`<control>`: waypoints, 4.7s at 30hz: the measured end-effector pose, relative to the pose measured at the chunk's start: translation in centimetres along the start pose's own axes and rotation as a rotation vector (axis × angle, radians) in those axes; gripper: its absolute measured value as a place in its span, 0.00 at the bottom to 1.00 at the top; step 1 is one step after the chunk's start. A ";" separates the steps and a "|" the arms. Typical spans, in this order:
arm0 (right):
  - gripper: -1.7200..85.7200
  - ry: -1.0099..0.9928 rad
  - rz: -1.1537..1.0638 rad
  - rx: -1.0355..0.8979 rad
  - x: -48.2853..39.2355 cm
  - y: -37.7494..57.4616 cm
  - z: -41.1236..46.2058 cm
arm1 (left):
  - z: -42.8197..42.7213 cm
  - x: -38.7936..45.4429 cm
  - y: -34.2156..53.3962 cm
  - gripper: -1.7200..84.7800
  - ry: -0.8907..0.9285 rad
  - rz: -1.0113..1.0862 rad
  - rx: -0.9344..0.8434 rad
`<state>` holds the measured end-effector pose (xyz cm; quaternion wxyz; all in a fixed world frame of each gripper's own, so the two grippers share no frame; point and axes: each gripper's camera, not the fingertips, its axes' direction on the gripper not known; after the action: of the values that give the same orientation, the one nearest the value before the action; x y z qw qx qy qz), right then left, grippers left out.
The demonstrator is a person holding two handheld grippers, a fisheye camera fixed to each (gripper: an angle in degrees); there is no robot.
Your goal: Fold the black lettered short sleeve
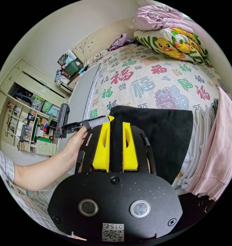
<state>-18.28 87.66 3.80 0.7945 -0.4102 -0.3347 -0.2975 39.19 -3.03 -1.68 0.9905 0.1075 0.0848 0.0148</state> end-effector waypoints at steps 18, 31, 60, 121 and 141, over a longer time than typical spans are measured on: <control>0.08 0.077 0.241 -0.040 5.9 5.2 -8.3 | -5.7 -2.5 6.0 0.10 0.114 0.162 -0.036; 0.08 0.103 0.271 0.078 5.3 10.3 -22.6 | -5.3 -9.9 2.2 0.07 -0.025 0.209 -0.091; 0.06 -0.269 0.126 0.134 -39.1 -0.6 -48.3 | -78.2 -55.4 34.7 0.03 -0.006 0.034 0.336; 0.07 -0.371 -0.014 -0.045 -64.0 -91.8 -63.5 | -52.4 -87.0 6.0 0.07 0.225 -0.175 0.464; 0.07 0.221 -0.740 -0.492 -74.4 -84.8 -60.5 | -37.7 -81.9 4.4 0.07 -0.441 -0.029 -0.080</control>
<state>-108.80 9.71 -42.18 0.5449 -0.4051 -0.2912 -0.6739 -48.05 5.31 -23.55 0.9886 0.0677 -0.1331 -0.0199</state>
